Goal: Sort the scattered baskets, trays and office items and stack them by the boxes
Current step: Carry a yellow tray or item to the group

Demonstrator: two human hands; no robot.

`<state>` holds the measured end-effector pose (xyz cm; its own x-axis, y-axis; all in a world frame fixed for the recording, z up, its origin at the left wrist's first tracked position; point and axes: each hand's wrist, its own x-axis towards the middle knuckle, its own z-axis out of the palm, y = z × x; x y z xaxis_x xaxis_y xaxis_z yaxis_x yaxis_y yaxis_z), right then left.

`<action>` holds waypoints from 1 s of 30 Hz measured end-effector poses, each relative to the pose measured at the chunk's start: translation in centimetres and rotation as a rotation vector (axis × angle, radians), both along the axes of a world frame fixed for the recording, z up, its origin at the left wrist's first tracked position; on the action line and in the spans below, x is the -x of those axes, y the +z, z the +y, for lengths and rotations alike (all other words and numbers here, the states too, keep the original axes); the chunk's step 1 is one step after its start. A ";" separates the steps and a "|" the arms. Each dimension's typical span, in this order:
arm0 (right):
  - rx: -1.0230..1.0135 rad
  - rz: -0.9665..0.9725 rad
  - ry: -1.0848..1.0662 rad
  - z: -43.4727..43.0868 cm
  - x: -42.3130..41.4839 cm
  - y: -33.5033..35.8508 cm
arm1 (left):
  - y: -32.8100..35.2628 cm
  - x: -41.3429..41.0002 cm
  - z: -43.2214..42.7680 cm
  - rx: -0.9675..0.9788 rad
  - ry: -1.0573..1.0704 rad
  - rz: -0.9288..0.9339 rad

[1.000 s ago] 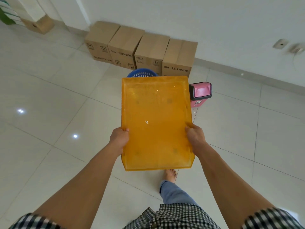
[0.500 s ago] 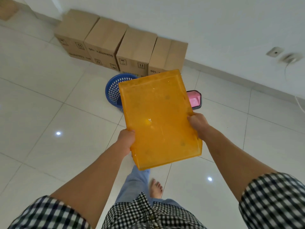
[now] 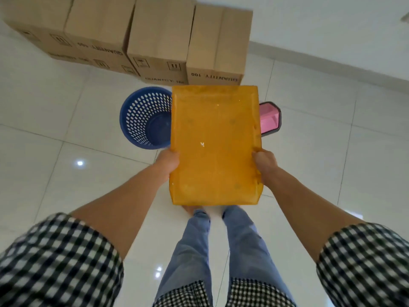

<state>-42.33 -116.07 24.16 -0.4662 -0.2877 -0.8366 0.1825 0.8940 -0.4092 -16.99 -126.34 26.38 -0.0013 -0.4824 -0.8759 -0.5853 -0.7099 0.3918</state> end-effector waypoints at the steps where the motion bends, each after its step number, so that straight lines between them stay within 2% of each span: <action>1: -0.005 -0.012 -0.028 -0.4 -0.1 -1.4 | -1.1 0.3 -1.2 0.010 -0.019 -0.021; 9: 0.000 -0.116 -0.206 -2.9 -0.4 -12.8 | -10.0 3.3 -7.9 0.077 -0.166 -0.182; 13: -0.038 -0.134 -0.249 -4.1 -0.1 -17.4 | -13.8 5.0 -9.3 0.171 -0.286 -0.316; 17: -0.086 -0.135 -0.267 -5.0 -0.1 -20.7 | -17.3 6.2 -9.8 0.164 -0.298 -0.362; 23: -0.001 -0.084 -0.193 -6.9 -0.4 -24.4 | -21.4 7.2 -9.9 0.143 -0.313 -0.483; 26: 0.021 -0.069 -0.123 -8.6 -0.4 -25.6 | -22.9 7.3 -9.9 0.147 -0.415 -0.460; 30: -0.052 -0.043 -0.053 -8.9 0.1 -27.2 | -24.4 7.2 -9.9 0.164 -0.492 -0.426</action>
